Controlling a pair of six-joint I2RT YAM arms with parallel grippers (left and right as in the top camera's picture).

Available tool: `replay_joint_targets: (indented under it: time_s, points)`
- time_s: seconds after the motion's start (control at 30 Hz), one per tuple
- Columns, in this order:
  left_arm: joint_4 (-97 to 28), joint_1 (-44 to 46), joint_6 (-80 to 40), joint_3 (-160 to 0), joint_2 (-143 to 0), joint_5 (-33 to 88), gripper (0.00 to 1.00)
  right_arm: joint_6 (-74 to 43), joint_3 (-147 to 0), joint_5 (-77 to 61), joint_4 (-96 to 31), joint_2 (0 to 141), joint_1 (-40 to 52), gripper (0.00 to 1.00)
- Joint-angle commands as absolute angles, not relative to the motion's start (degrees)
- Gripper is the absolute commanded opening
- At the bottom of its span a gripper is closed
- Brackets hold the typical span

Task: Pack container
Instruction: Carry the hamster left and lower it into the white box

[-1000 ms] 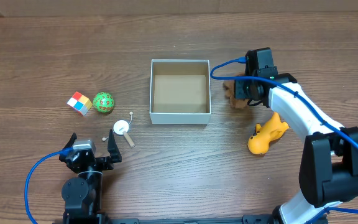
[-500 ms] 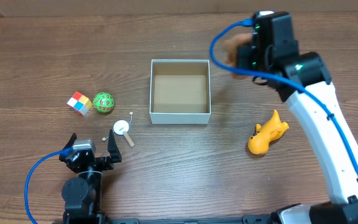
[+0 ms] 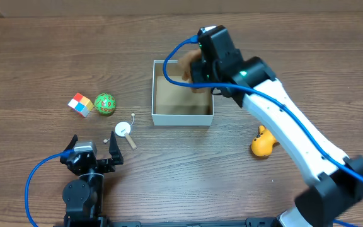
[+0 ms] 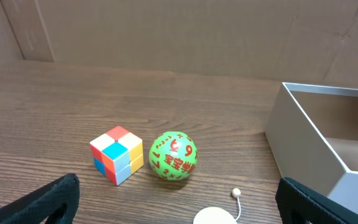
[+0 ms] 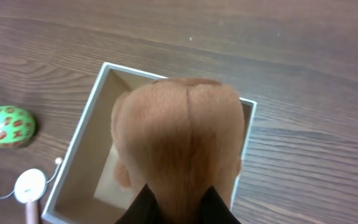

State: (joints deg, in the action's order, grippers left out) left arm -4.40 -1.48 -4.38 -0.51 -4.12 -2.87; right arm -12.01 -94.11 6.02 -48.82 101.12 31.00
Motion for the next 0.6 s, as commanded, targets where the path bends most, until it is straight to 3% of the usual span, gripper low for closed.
replay_joint_targets:
  time_s: [0.0, 0.57]
  points:
    - [-4.2, -1.1, -5.2, -0.4, -3.6, -3.4, 1.0, -14.3, -94.3, 6.4, -48.2, 104.1, 31.2, 0.04]
    - [-4.2, -1.1, -5.2, -0.4, -3.6, -3.4, 1.0, -15.0, -94.2, 9.0, -47.5, 112.8, 31.8, 0.04]
